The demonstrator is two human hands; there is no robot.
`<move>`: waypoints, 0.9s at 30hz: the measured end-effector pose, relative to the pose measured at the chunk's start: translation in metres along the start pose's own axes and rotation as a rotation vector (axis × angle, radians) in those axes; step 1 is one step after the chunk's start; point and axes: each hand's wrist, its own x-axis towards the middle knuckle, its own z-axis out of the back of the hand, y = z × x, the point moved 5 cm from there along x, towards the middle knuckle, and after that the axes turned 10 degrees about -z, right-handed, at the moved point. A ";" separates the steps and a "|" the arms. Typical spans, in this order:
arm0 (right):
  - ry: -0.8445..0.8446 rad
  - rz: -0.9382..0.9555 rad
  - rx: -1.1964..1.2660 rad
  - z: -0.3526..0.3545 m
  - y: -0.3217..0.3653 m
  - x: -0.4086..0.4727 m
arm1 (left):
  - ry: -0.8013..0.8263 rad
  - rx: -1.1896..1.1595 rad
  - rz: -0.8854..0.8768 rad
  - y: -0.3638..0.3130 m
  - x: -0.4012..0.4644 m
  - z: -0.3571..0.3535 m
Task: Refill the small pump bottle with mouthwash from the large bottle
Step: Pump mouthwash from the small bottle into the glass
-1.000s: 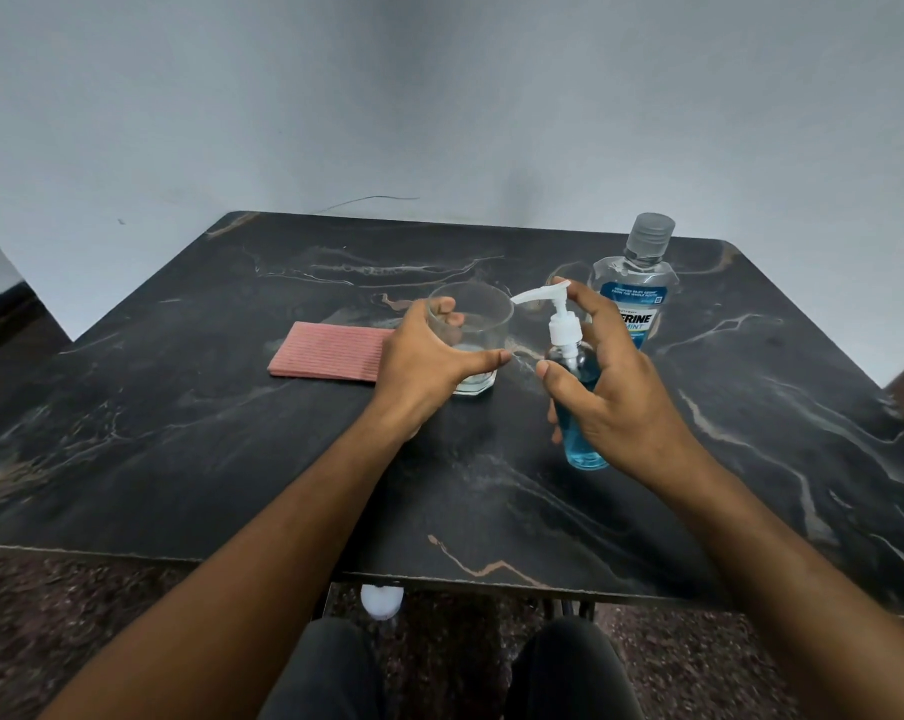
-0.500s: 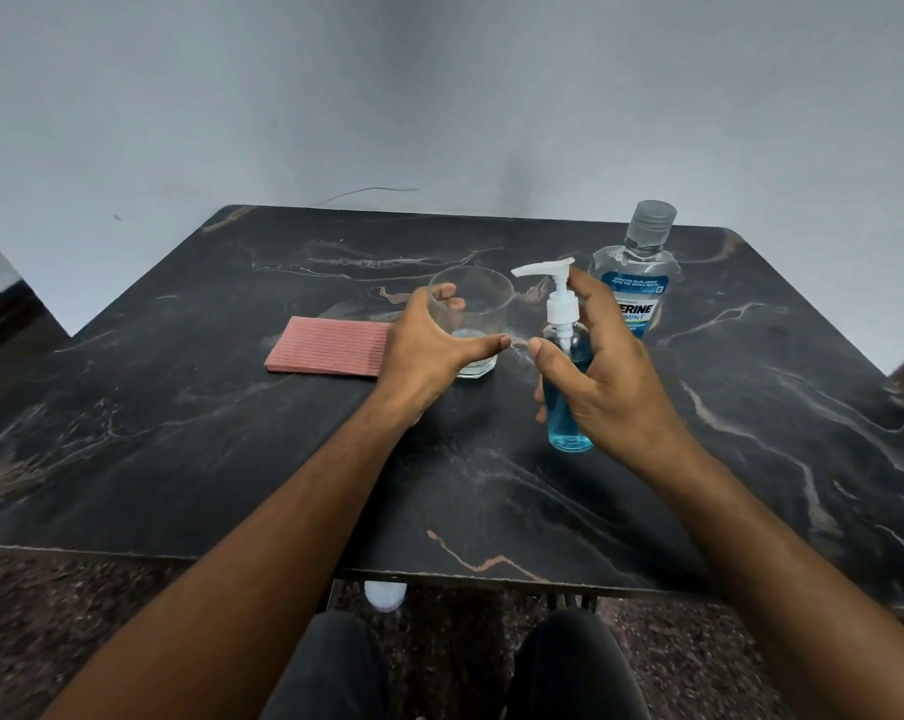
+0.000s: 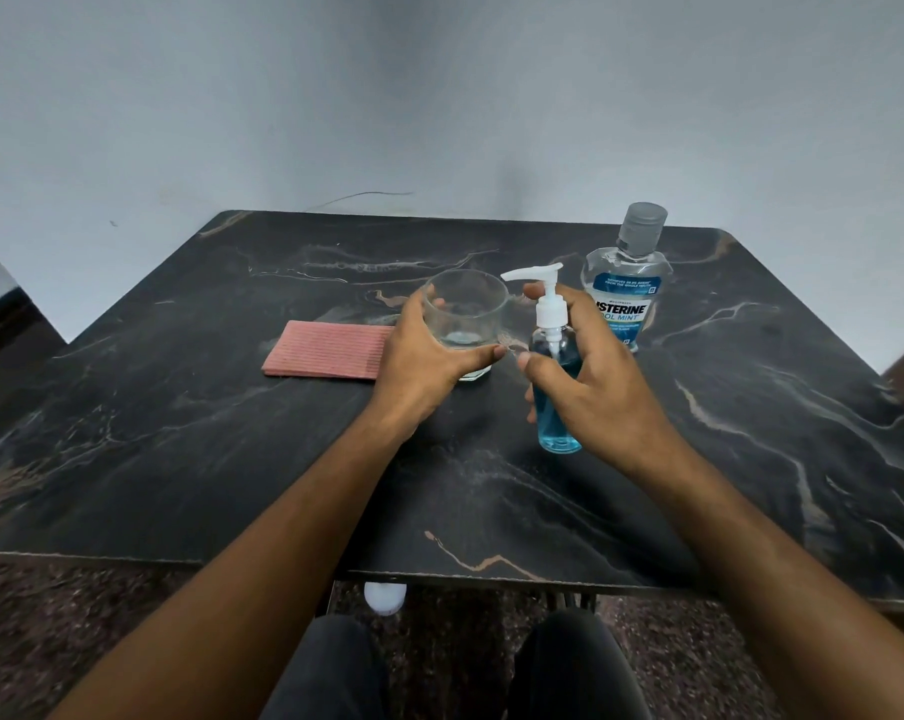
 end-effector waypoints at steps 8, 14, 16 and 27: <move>-0.001 -0.029 0.010 0.007 0.000 -0.005 | -0.116 0.103 -0.090 -0.010 -0.022 0.010; 0.012 0.005 0.046 0.014 0.002 -0.005 | -0.225 0.136 -0.191 -0.034 -0.035 0.020; -0.034 -0.005 0.062 0.017 0.000 -0.005 | -0.192 0.114 -0.221 -0.040 -0.039 0.021; -0.235 -0.064 -0.066 0.039 -0.002 -0.003 | -0.069 0.163 -0.244 -0.026 -0.046 0.018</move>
